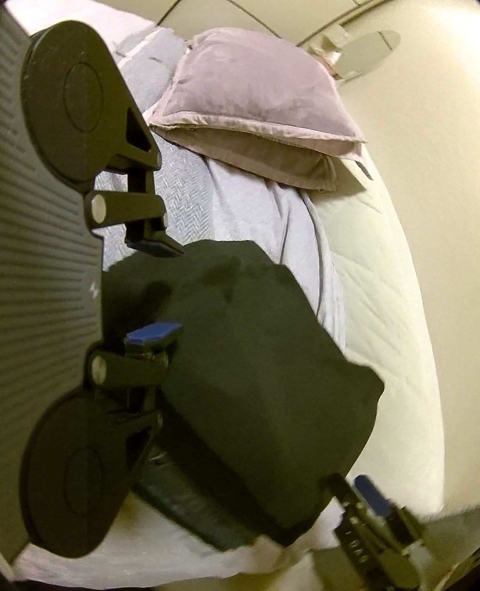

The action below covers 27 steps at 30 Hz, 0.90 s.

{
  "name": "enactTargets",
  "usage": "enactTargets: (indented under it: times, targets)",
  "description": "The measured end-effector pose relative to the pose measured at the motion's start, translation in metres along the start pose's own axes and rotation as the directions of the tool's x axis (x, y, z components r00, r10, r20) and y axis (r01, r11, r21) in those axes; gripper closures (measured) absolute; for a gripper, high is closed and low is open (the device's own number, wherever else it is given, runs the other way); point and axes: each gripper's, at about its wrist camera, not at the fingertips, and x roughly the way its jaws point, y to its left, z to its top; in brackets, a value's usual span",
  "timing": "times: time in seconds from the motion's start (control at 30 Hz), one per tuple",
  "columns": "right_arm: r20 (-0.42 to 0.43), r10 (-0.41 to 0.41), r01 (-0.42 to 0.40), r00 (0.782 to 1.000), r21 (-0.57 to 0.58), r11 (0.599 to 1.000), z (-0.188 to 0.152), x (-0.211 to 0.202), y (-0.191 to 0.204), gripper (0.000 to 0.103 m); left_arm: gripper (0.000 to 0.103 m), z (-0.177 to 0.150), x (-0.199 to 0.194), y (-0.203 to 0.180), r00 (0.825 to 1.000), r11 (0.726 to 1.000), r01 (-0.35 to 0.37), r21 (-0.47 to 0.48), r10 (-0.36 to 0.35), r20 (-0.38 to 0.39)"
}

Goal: Fold clothes
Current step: 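Lower the sweater onto the jeans stack with both grippers, release and straighten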

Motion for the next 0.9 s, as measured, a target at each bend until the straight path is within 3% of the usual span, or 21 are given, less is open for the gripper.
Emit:
enactTargets:
  times: [0.07,0.2,0.33,0.47,0.63,0.73,0.9]
  targets:
    - [-0.006,0.008,-0.008,1.0,0.001,1.0,0.005,0.011,-0.005,0.06,0.068,0.004,0.014,0.002,0.999,0.999,0.025,-0.022,-0.026,-0.043]
    - [-0.1,0.07,-0.063,0.993,0.076,0.995,0.005,0.037,-0.022,0.06,0.07,0.004,0.032,-0.005,0.994,0.999,0.046,-0.017,-0.047,-0.095]
    - [-0.02,0.066,-0.064,0.998,0.076,0.995,0.028,0.033,-0.037,0.06,0.071,0.001,0.026,0.001,0.993,0.999,0.045,-0.022,-0.047,-0.109]
    - [0.0,0.043,-0.043,0.999,0.066,0.997,0.054,0.065,-0.064,0.06,0.071,-0.002,0.027,-0.001,0.992,0.999,0.034,0.0,-0.033,-0.118]
    - [-0.129,0.095,-0.076,0.987,0.144,0.987,0.052,0.119,-0.089,0.06,0.071,0.005,0.017,0.003,0.992,0.999,0.037,-0.009,-0.038,-0.117]
    - [-0.128,0.104,-0.084,0.986,0.148,0.985,0.061,0.113,-0.093,0.06,0.071,0.017,0.011,0.012,0.995,0.998,0.043,-0.038,-0.046,-0.089]
    - [-0.045,0.086,-0.079,0.995,0.132,0.988,0.065,0.09,-0.089,0.06,0.071,0.047,0.039,0.038,0.992,0.982,0.061,-0.179,-0.079,-0.097]
